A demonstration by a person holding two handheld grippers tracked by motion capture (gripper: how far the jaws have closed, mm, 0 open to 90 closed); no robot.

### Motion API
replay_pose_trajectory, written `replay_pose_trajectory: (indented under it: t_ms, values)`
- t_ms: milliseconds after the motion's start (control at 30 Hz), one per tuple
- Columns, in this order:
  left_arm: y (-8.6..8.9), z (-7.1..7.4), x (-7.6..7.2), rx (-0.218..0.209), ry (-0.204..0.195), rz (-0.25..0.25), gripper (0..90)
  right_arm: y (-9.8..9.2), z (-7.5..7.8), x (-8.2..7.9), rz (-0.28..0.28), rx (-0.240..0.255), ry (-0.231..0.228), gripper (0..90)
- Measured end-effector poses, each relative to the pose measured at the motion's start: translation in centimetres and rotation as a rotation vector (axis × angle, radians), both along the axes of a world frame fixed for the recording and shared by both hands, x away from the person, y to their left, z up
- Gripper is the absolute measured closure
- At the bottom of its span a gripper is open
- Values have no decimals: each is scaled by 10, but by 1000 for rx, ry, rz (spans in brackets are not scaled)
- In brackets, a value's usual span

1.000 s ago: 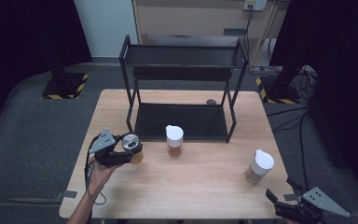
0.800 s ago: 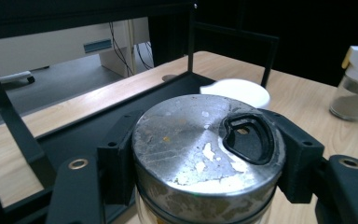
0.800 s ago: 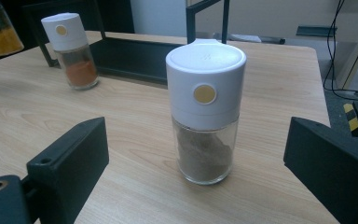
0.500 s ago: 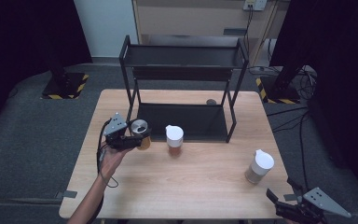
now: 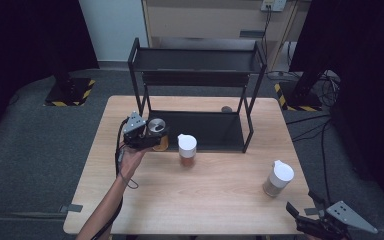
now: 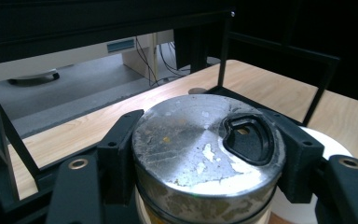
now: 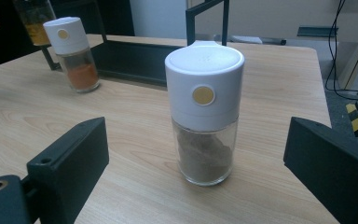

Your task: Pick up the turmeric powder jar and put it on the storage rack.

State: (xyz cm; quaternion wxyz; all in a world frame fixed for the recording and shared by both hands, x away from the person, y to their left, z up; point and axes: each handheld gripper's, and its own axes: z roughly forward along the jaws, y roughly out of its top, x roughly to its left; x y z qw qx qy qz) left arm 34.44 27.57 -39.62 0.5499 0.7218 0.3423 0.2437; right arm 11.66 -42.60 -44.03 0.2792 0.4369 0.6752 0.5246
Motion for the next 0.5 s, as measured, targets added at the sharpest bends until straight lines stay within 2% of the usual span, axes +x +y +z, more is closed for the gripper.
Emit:
replay_pose_trajectory:
  t_ms: [333,500]
  values:
    - [-17,-2,22,32,0,33,339,-1,-1,0,1,6,-1,66]
    - [-23,-5,29,31,5,49,339,-2,-1,0,2,8,-2,66]
